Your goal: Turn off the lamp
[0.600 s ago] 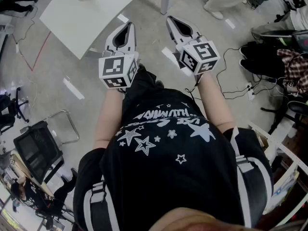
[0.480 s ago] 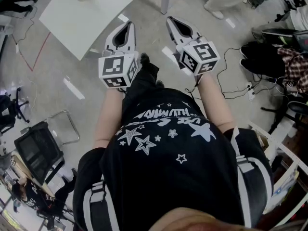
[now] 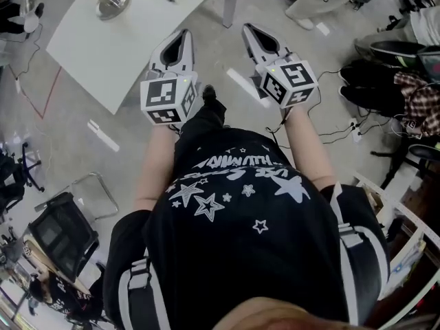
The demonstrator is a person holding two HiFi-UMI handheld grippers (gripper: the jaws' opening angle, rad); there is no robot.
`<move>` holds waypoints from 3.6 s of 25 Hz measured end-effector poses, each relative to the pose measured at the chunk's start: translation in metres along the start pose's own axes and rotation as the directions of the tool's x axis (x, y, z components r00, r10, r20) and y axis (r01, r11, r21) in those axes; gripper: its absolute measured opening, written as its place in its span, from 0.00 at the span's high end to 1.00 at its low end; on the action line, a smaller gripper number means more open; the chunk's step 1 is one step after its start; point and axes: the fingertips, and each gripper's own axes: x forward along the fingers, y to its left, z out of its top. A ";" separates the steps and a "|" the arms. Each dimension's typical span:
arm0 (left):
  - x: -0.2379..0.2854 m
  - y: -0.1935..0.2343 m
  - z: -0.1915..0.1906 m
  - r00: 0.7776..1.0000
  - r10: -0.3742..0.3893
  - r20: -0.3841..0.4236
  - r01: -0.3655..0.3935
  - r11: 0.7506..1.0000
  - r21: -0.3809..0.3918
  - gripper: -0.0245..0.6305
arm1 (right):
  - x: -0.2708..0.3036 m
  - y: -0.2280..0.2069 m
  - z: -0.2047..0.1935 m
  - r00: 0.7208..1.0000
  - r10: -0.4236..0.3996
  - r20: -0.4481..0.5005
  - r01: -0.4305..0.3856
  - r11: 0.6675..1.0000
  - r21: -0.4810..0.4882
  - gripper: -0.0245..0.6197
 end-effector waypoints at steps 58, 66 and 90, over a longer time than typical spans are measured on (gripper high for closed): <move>0.259 0.149 0.019 0.920 0.385 -0.070 -0.391 0.912 -0.120 0.94 | 0.309 -0.178 0.082 0.929 0.357 -0.095 -0.358 0.934 0.003 0.95; 0.281 0.147 0.013 0.872 0.479 -0.102 -0.488 0.866 -0.110 0.94 | 0.323 -0.191 0.072 0.878 0.454 -0.151 -0.456 0.890 0.021 0.95; 0.317 0.158 -0.042 0.838 0.489 -0.243 -0.529 0.837 -0.140 0.94 | 0.338 -0.198 0.045 0.848 0.470 -0.246 -0.480 0.877 0.021 0.95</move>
